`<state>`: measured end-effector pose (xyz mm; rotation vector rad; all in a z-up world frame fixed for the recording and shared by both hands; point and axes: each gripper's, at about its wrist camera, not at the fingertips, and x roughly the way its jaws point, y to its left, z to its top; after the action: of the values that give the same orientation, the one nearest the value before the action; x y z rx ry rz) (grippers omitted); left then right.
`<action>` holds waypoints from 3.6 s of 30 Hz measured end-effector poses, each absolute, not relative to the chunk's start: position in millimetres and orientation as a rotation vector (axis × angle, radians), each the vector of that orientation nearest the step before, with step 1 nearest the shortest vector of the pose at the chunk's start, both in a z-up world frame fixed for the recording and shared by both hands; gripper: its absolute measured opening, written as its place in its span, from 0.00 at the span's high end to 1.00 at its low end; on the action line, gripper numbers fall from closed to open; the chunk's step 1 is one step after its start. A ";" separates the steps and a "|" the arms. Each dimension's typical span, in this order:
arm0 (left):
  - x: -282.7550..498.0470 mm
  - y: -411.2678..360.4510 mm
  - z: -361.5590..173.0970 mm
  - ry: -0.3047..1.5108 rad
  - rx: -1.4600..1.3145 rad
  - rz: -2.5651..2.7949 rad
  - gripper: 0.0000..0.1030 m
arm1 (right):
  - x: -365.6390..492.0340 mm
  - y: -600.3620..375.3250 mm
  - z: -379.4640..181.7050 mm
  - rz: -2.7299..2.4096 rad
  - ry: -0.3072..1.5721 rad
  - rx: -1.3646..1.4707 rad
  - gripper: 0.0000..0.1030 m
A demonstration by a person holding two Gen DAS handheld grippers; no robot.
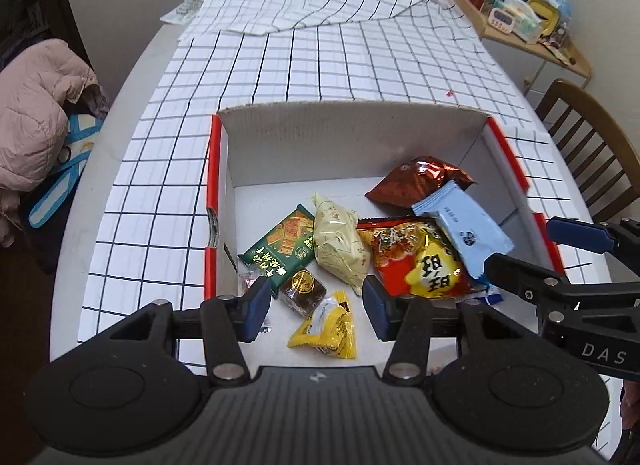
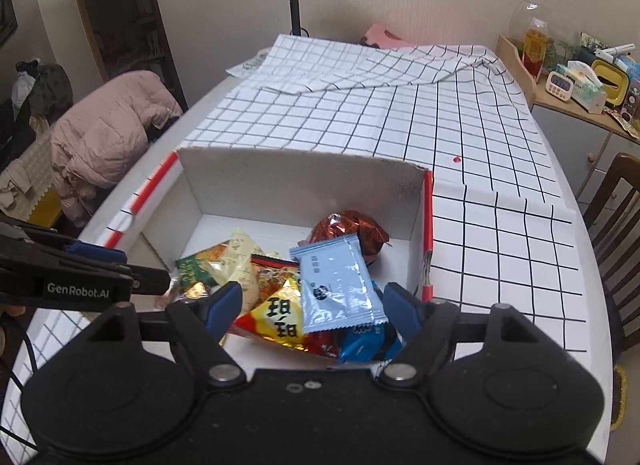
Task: Organize snacks
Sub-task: 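Open both tools to drop the blue packet and chocolate into the box, then move both tools back to the purple candy and green sweet on the table, then grasp the green-wrapped sweet with right tool while left tool grasps purple candy, then carry the green sweet and purple candy with both tools over the box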
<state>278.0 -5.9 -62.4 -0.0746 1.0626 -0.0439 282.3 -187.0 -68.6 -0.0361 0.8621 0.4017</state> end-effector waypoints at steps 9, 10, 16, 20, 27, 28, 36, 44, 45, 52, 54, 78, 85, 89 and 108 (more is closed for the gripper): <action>244.1 -3.6 -37.3 0.997 -0.058 -0.081 0.51 | 245.4 -187.0 -44.4 0.404 0.792 -0.017 0.15; 239.7 -2.9 -34.3 0.988 -0.055 -0.088 0.50 | 240.7 -186.6 -42.2 0.407 0.786 -0.016 0.14; 210.3 2.9 -16.7 0.930 -0.043 -0.119 0.41 | 213.5 -182.8 -28.7 0.431 0.750 0.004 0.13; 191.9 9.6 -10.0 0.900 -0.043 -0.137 0.38 | 196.7 -177.2 -23.3 0.457 0.734 0.006 0.08; 163.4 27.6 -9.1 0.869 -0.066 -0.132 0.26 | 171.5 -164.2 -20.6 0.515 0.703 0.006 0.01; 159.7 30.3 -9.3 0.866 -0.071 -0.129 0.25 | 169.1 -162.0 -21.2 0.523 0.703 0.004 0.01; 135.6 52.6 -23.0 0.863 -0.110 -0.107 0.17 | 155.6 -150.3 -32.2 0.568 0.721 -0.010 0.01; 125.5 76.3 -57.4 0.939 -0.146 -0.048 0.16 | 148.6 -138.8 -54.1 0.580 0.772 -0.009 0.01; 123.7 78.1 -62.4 0.945 -0.142 -0.036 0.16 | 148.9 -137.9 -57.3 0.581 0.779 -0.008 0.01; 120.3 80.6 -97.2 0.989 -0.118 -0.015 0.16 | 158.9 -130.7 -87.3 0.542 0.849 0.038 0.01; 121.7 79.5 -107.1 1.004 -0.112 -0.026 0.16 | 163.2 -128.7 -95.0 0.537 0.871 0.051 0.01; 149.6 55.8 -161.8 1.043 -0.029 -0.009 0.29 | 228.3 -79.8 -162.6 0.598 1.078 0.089 0.19; 154.4 53.6 -168.7 1.064 -0.027 -0.034 0.40 | 232.3 -76.2 -167.5 0.606 1.098 0.075 0.36; 156.4 51.8 -170.4 1.066 -0.013 -0.036 0.43 | 232.4 -75.5 -166.6 0.621 1.105 0.076 0.39; 156.7 58.8 -166.1 1.071 -0.071 -0.004 0.75 | 213.6 -108.5 -154.0 0.549 1.064 0.143 0.52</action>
<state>156.7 58.8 -166.1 -0.0706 1.0710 -0.0040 213.6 -108.5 -154.0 0.1425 1.0645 0.5491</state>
